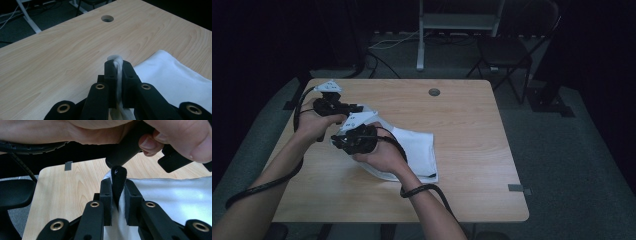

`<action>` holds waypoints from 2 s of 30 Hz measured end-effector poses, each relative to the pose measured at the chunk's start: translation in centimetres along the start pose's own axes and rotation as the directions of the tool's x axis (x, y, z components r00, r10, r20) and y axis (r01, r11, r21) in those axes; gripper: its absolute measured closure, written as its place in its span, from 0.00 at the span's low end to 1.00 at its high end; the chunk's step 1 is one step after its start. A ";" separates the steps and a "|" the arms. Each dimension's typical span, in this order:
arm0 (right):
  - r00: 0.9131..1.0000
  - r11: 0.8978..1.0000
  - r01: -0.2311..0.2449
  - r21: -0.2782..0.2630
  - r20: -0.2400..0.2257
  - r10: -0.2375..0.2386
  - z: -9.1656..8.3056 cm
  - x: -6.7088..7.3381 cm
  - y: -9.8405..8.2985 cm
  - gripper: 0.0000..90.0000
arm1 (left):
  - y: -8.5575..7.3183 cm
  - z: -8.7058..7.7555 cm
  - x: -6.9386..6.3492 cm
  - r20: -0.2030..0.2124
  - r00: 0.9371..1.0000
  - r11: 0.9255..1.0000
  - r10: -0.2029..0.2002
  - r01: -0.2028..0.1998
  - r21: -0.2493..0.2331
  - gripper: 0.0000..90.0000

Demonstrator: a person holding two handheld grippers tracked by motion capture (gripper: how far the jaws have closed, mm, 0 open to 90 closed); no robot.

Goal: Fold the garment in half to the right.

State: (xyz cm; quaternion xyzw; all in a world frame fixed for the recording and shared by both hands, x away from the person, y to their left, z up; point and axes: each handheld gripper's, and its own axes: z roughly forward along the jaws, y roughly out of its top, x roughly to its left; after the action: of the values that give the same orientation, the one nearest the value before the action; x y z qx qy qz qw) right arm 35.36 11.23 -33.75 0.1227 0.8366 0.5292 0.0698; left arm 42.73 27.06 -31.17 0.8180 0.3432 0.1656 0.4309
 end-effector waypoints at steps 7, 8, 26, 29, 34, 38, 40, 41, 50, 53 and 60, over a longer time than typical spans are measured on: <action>1.000 1.000 -0.012 -0.017 -0.001 0.012 -0.6 -0.1 0.0 0.89 | 0.3 0.1 -0.1 -0.017 1.000 1.000 -0.013 0.013 0.004 0.95; 1.000 1.000 -0.015 -0.021 0.002 0.015 -0.7 -0.1 -0.1 0.89 | 0.3 0.2 -0.2 -0.020 1.000 1.000 -0.011 0.012 0.008 0.95; 0.998 0.997 -0.058 -0.056 0.026 0.060 -3.5 -1.1 -2.0 0.89 | 0.7 2.3 -1.2 -0.010 0.999 0.999 -0.053 0.052 -0.005 0.95; 0.997 0.996 -0.067 -0.060 0.029 0.069 -3.8 -1.3 -2.4 0.89 | 0.7 2.7 -1.5 -0.005 0.998 0.998 -0.059 0.059 -0.012 0.95; 0.996 0.995 -0.078 -0.069 0.034 0.081 -4.5 -1.4 -2.9 0.89 | 0.8 3.1 -2.0 0.000 0.998 0.998 -0.064 0.064 -0.021 0.95; 0.996 0.994 -0.081 -0.072 0.038 0.084 -5.0 -1.5 -3.1 0.89 | 0.7 3.4 -2.2 -0.002 0.998 0.997 -0.069 0.069 -0.028 0.95; 0.995 0.993 -0.090 -0.075 0.036 0.093 -5.2 -1.6 -3.3 0.89 | 0.7 3.5 -2.3 -0.001 0.997 0.997 -0.076 0.076 -0.027 0.95; 0.995 0.993 -0.089 -0.076 0.037 0.092 -5.3 -1.6 -3.4 0.89 | 0.7 3.6 -2.3 0.001 0.997 0.997 -0.077 0.077 -0.028 0.95; 0.992 0.990 -0.110 -0.084 0.048 0.114 -6.5 -1.9 -4.4 0.89 | 0.9 4.0 -2.9 -0.007 0.997 0.996 -0.080 0.080 -0.036 0.95; 0.992 0.990 -0.110 -0.087 0.054 0.115 -6.9 -2.0 -4.6 0.89 | 0.8 4.3 -3.1 -0.009 0.996 0.995 -0.093 0.092 -0.042 0.95; 0.989 0.987 -0.126 -0.095 0.065 0.132 -7.8 -2.3 -5.5 0.89 | 0.8 4.9 -3.7 -0.005 0.995 0.994 -0.102 0.101 -0.051 0.95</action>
State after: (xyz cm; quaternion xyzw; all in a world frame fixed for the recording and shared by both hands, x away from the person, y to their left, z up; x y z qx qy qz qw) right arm 34.89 1.61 -35.40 0.1921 0.7990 0.5655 0.0707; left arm 43.23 21.25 -33.30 0.7878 0.3815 0.1551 0.4581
